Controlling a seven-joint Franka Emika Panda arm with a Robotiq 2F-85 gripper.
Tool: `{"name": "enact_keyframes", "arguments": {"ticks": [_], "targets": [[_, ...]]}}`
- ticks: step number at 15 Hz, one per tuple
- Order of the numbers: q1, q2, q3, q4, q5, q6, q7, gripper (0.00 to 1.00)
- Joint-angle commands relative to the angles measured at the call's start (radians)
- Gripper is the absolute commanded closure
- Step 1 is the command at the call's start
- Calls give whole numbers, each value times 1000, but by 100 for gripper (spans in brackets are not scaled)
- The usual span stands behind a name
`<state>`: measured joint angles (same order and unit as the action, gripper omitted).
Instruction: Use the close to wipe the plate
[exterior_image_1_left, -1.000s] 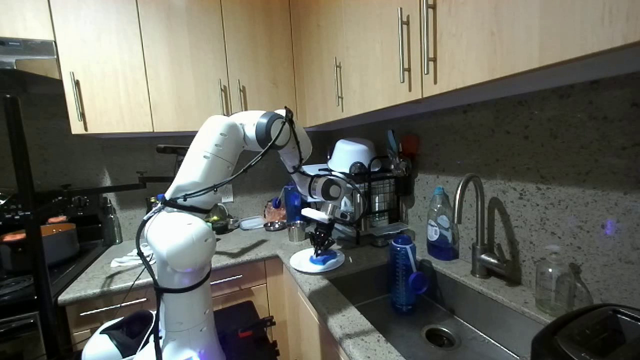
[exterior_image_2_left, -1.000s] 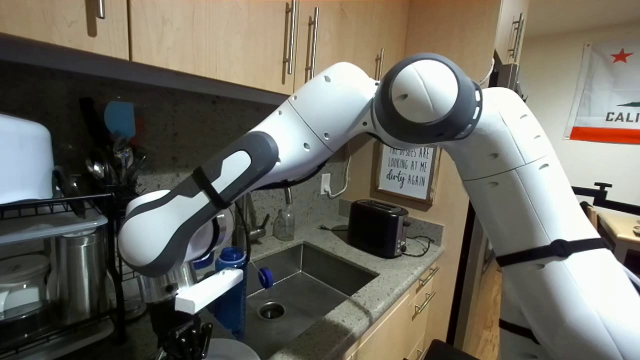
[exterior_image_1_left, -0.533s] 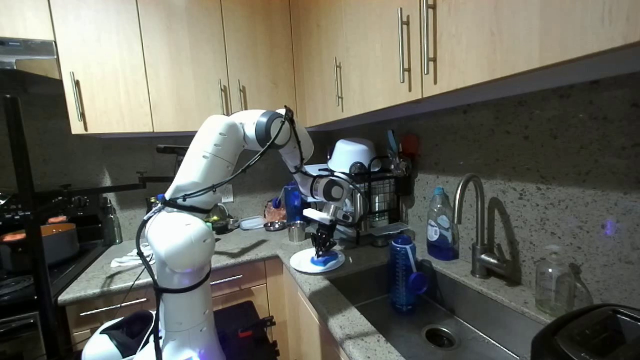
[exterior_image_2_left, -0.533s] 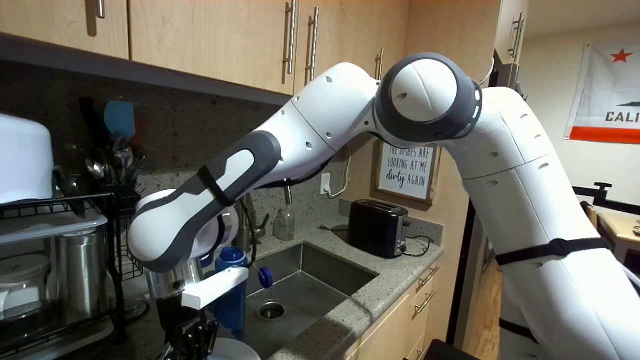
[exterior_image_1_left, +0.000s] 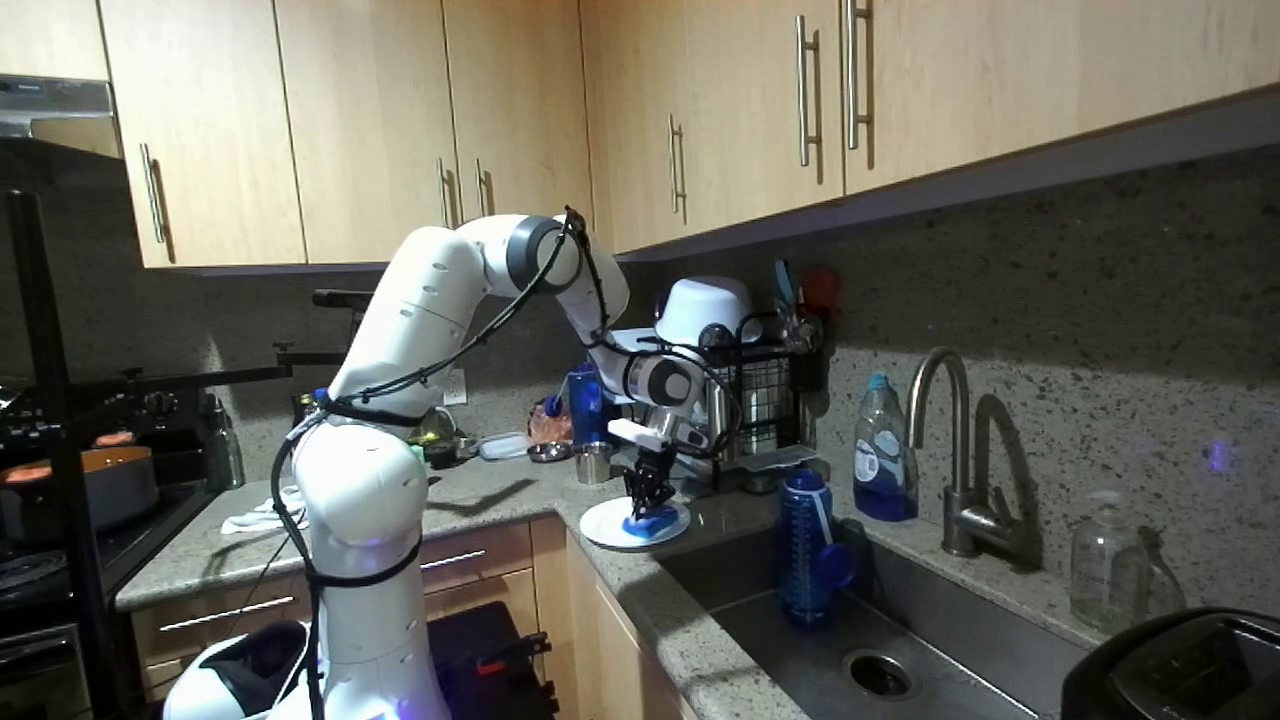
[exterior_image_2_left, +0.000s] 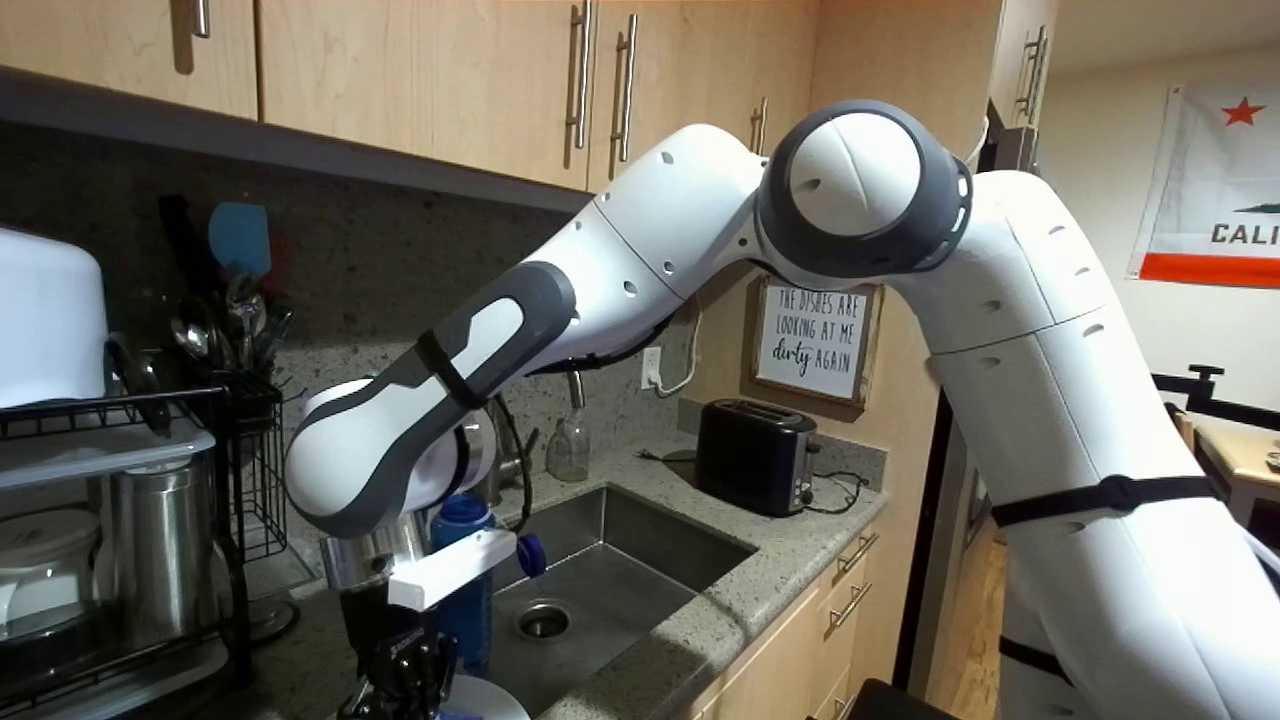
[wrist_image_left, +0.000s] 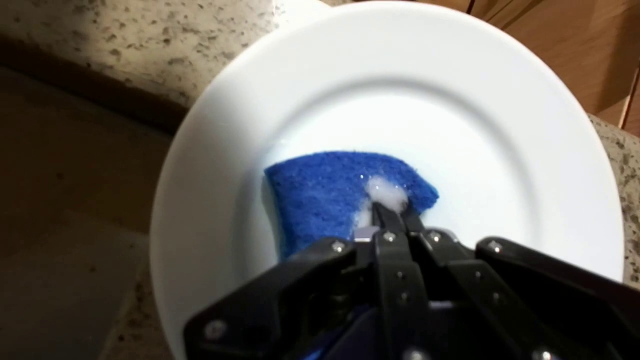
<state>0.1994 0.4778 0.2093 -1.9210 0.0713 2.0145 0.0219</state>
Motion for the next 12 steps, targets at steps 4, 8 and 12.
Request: {"name": "enact_keyframes", "arguments": {"ticks": [4, 8, 12], "targets": [[-29, -46, -23, -125, 18, 57, -29, 99], [-30, -65, -24, -149, 21, 70, -26, 99], [-26, -64, -25, -137, 17, 63, -23, 99]]}}
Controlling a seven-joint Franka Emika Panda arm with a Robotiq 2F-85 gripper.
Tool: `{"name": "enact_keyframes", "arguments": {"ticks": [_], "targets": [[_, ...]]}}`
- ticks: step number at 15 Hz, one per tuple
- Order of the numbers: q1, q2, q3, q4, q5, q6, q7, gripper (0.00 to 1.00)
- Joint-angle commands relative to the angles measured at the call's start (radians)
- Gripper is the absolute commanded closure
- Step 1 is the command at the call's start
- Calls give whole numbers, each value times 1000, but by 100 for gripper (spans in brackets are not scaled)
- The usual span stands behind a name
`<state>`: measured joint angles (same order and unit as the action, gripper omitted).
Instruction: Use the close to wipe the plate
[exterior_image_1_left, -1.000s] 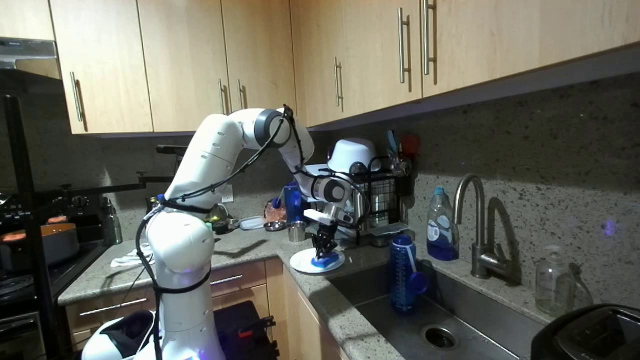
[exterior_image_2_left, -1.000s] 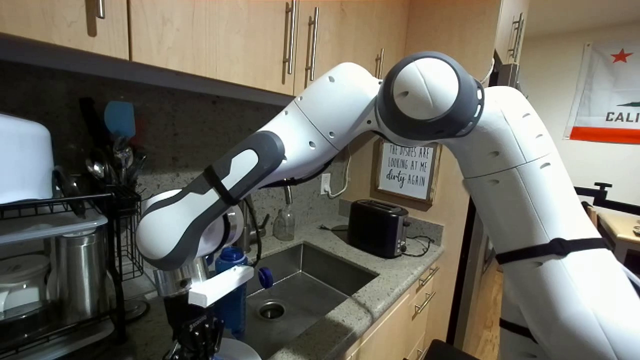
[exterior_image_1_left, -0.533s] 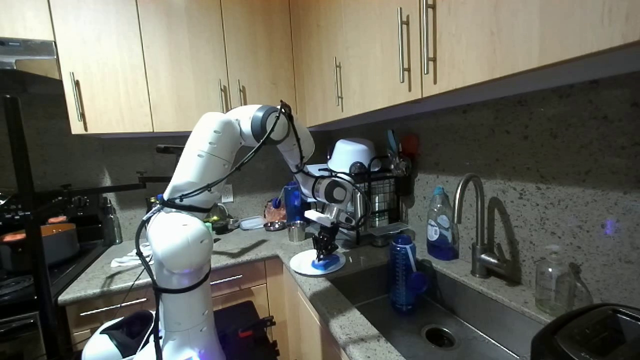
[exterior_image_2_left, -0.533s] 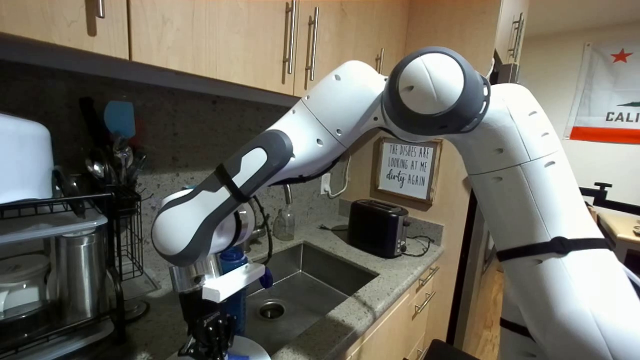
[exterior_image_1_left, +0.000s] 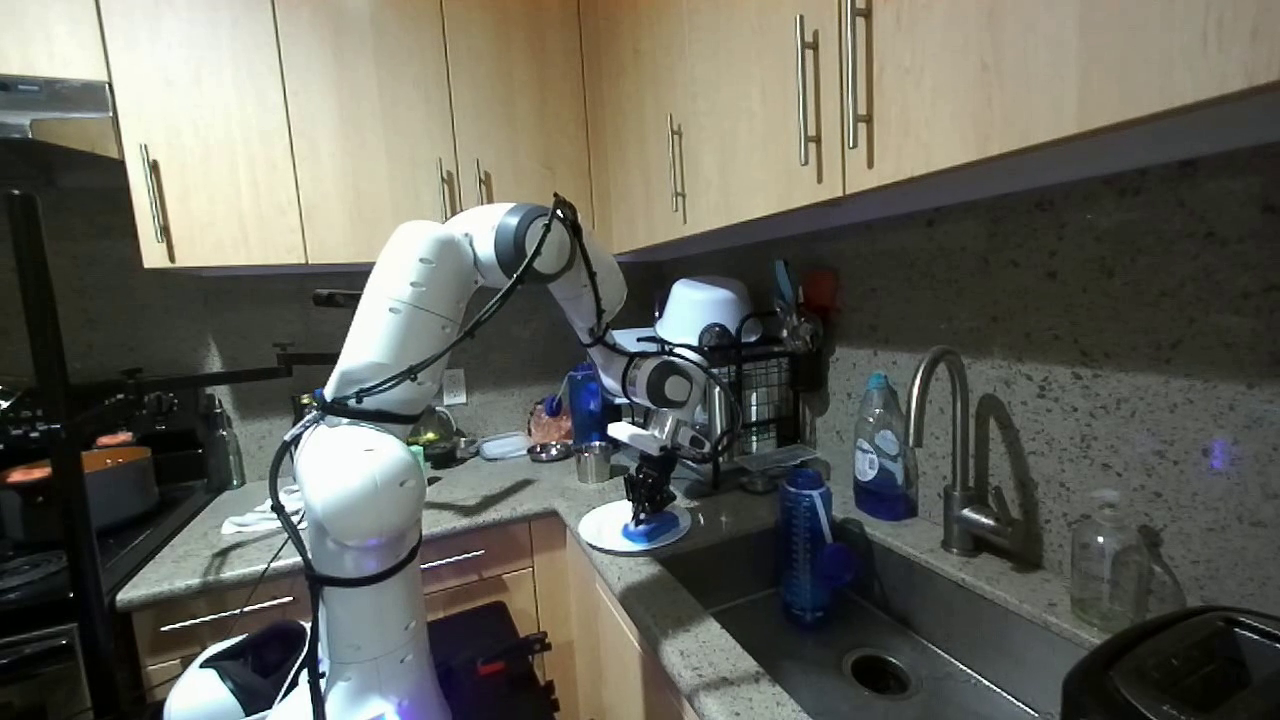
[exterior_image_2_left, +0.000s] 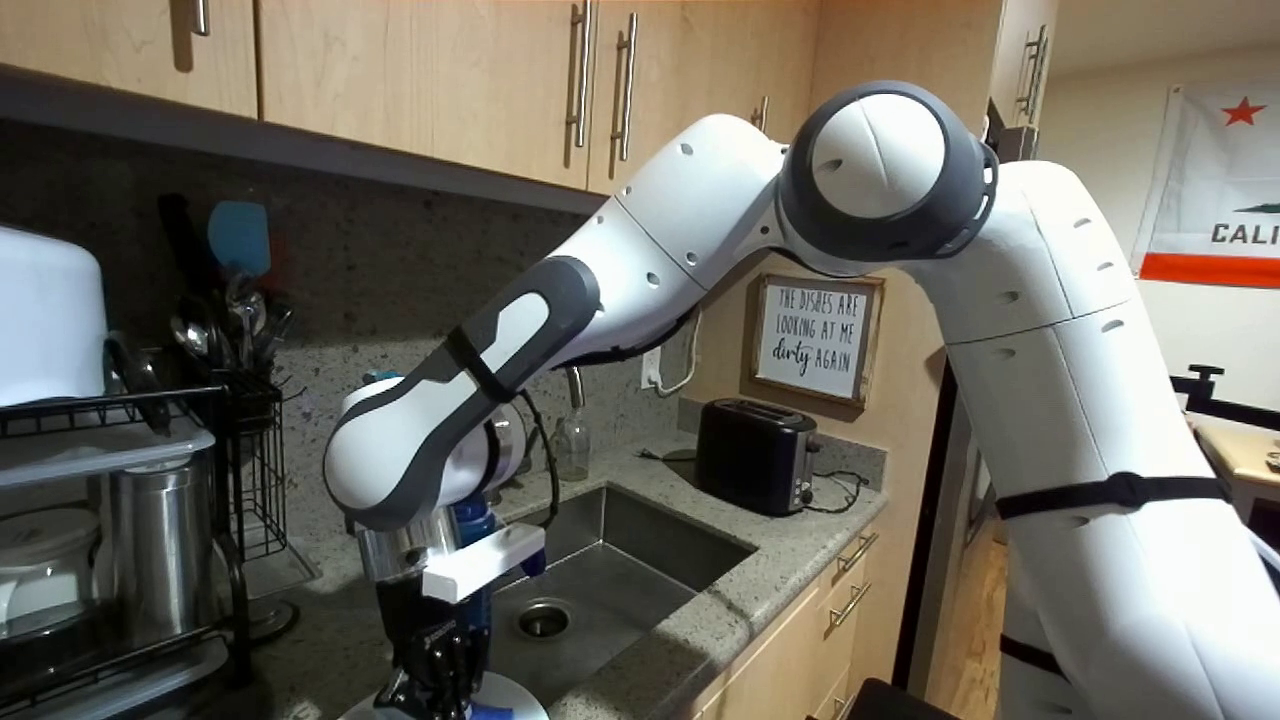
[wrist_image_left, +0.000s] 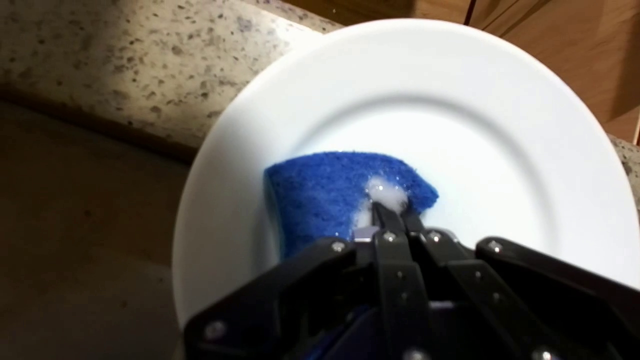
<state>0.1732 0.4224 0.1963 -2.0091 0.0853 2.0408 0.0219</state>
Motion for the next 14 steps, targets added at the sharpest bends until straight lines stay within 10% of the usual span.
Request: {"name": "enact_keyframes", "arguments": {"ticks": [1, 6, 7, 14], "targets": [[1, -9, -12, -47, 2, 36, -22, 99], [8, -35, -6, -55, 1, 40, -16, 100], [10, -42, -6, -58, 0, 42, -13, 72], [36, -155, 7, -127, -10, 70, 2, 27]]}}
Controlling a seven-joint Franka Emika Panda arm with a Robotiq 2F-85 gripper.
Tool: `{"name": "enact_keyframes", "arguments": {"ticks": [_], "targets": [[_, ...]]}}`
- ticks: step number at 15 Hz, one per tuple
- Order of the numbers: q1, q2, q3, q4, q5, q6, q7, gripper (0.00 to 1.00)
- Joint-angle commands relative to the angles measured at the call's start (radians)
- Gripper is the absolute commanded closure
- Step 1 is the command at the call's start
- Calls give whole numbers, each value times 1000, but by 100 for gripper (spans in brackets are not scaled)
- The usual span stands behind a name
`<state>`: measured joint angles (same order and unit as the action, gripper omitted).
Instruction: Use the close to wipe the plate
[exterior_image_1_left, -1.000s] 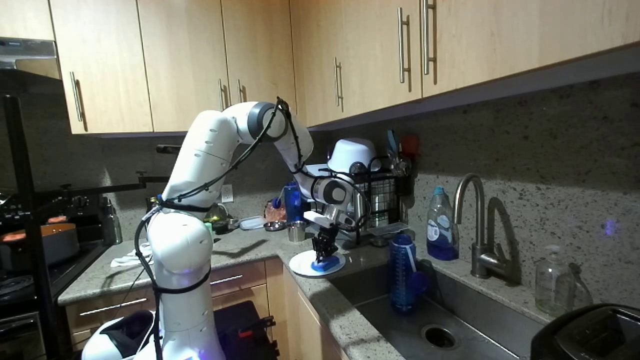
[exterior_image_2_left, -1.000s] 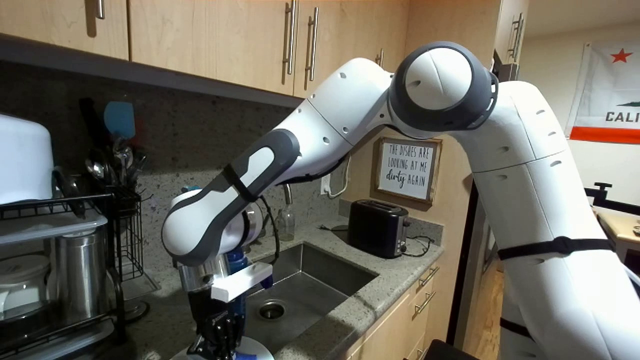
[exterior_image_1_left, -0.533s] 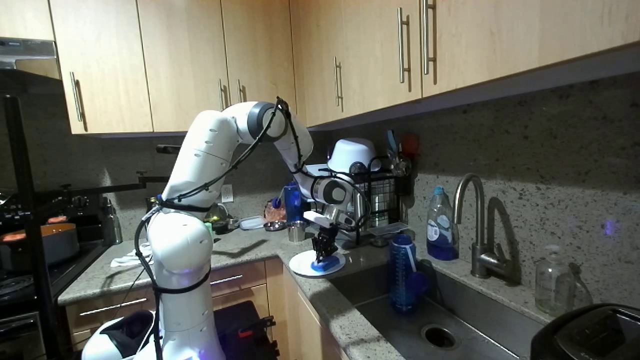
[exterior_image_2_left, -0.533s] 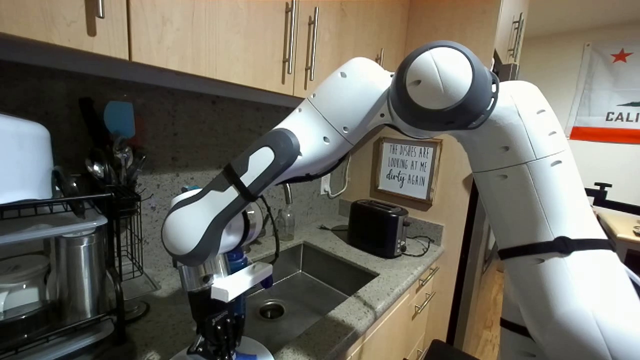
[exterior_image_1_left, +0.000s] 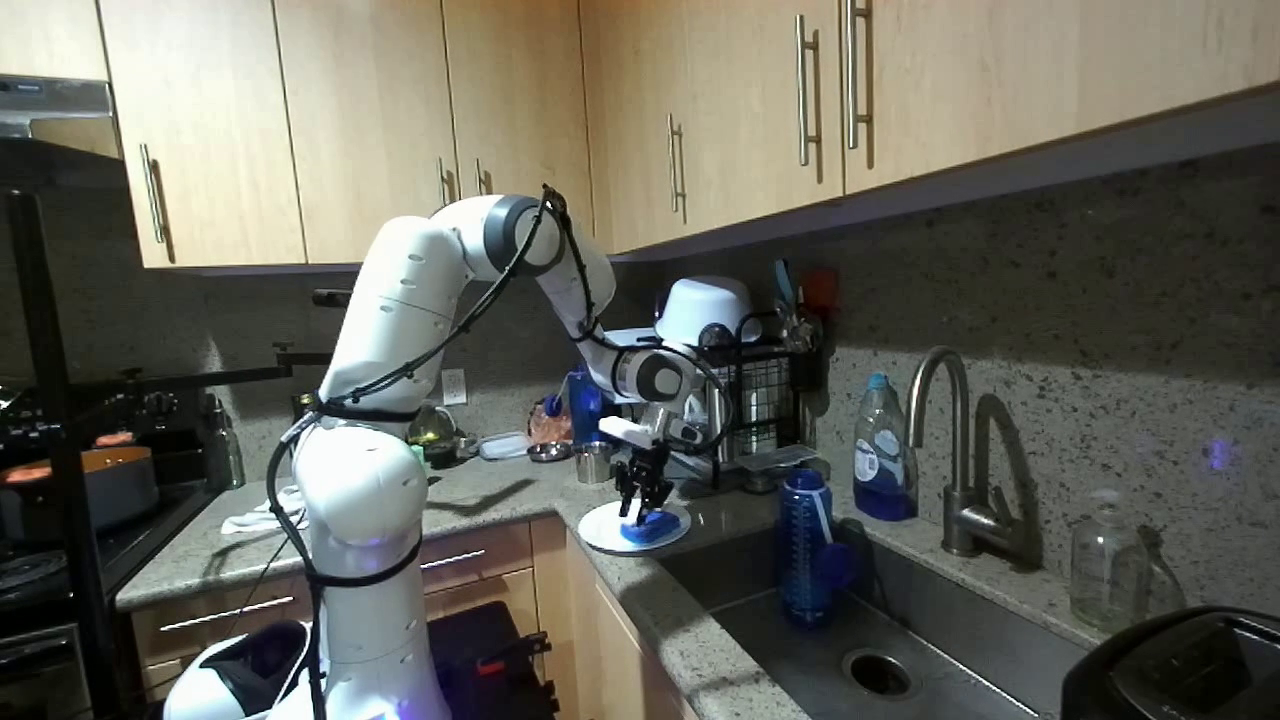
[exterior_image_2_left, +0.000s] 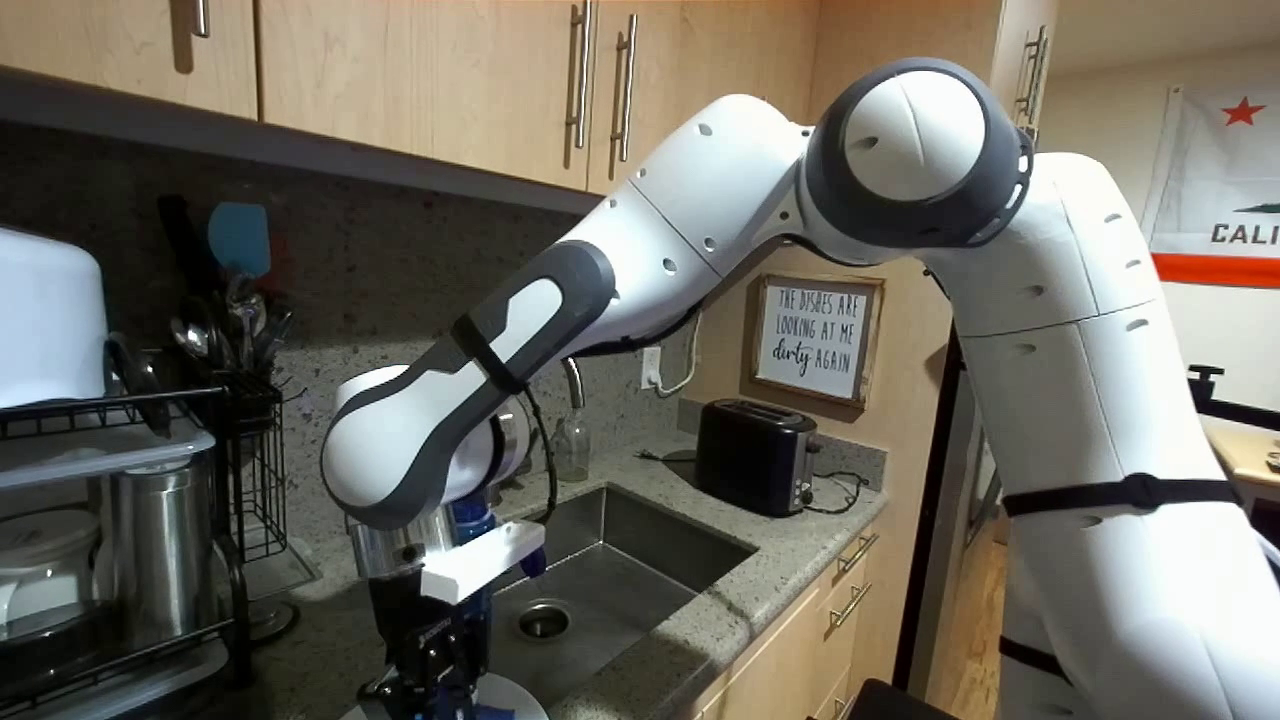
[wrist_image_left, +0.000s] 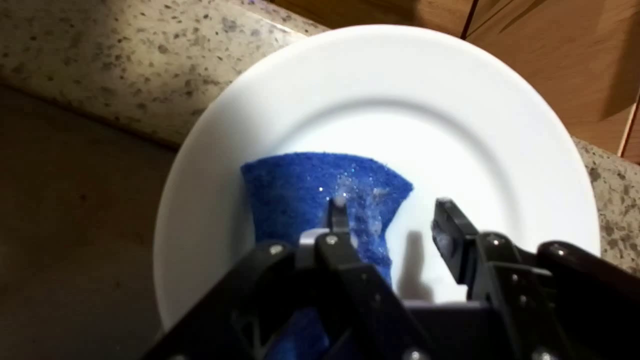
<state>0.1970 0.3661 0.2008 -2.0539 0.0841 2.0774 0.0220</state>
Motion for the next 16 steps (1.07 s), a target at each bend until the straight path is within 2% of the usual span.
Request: {"name": "enact_keyframes", "arguments": {"ticks": [1, 3, 4, 16], "targets": [[17, -128, 5, -102, -10, 37, 4, 18], [27, -188, 11, -139, -11, 39, 12, 3], [32, -218, 14, -156, -13, 37, 17, 0], [87, -539, 77, -343, -16, 24, 88, 0]]}}
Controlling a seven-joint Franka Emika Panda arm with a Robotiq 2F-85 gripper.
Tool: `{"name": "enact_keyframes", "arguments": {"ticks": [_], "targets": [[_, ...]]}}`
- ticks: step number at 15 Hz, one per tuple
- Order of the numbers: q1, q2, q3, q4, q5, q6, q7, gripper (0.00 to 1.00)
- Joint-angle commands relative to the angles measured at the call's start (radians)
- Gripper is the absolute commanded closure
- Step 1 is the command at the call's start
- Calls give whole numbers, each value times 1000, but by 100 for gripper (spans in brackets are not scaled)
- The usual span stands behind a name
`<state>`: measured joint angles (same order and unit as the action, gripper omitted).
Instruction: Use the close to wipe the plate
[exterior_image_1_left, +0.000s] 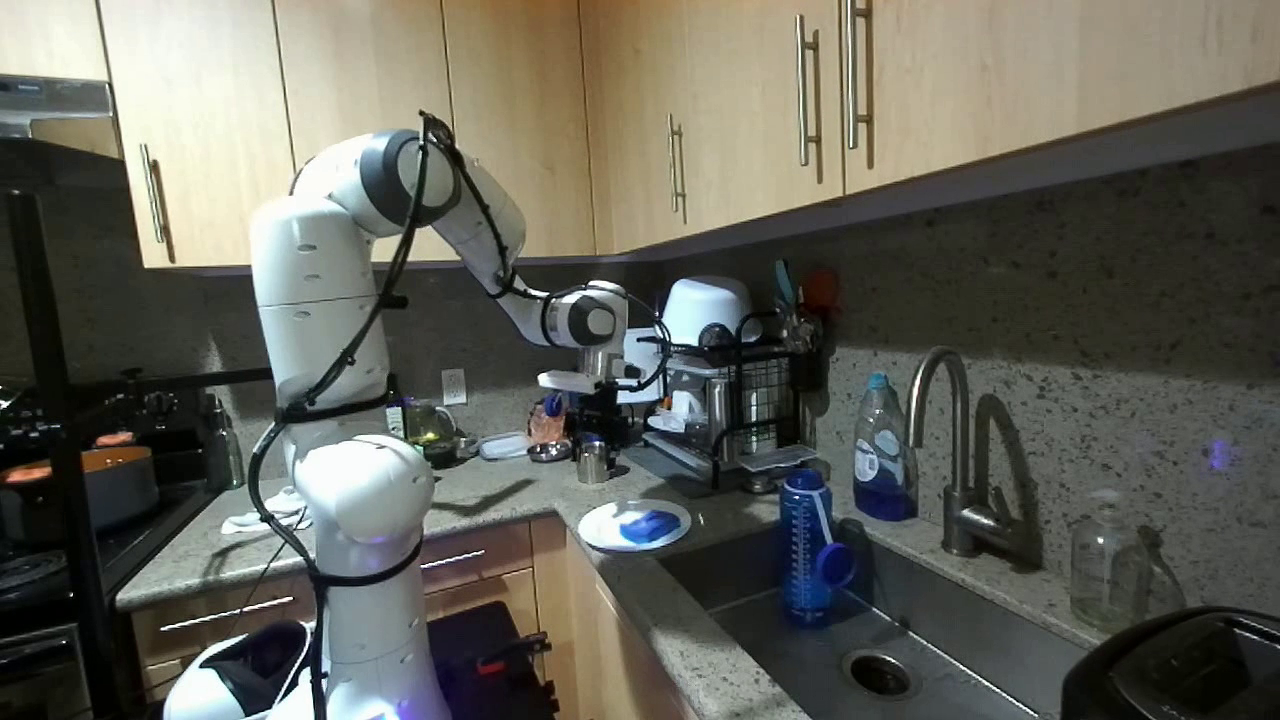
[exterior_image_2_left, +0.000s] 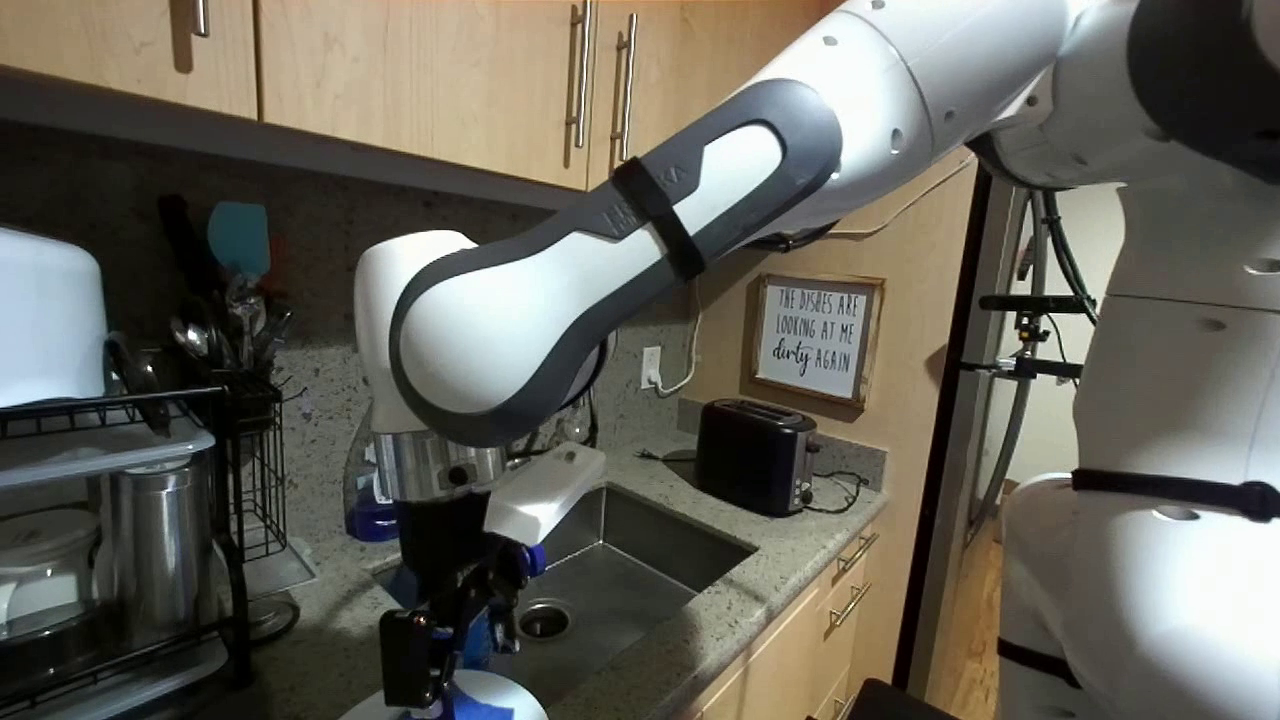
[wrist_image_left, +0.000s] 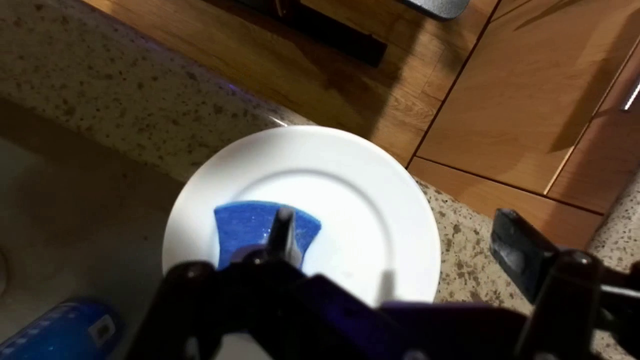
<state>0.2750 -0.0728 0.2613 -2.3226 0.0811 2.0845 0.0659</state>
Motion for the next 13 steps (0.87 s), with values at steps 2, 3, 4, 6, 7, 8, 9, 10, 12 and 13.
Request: {"name": "enact_keyframes", "arguments": {"ticks": [2, 3, 4, 6, 7, 8, 9, 10, 12, 13], "targets": [[12, -137, 26, -97, -11, 15, 58, 0], [12, -147, 28, -101, -13, 14, 60, 0], [13, -162, 30, -110, -12, 15, 61, 0], [15, -191, 35, -129, -8, 17, 72, 0], [17, -205, 38, -140, -17, 21, 66, 0], [18, -217, 40, -147, -14, 22, 67, 0], [20, -225, 42, -153, -12, 22, 64, 0], [14, -170, 33, -107, -1, -3, 39, 0], [17, -188, 36, -118, -2, -3, 39, 0], [18, -193, 37, -122, -1, -3, 39, 0]]}}
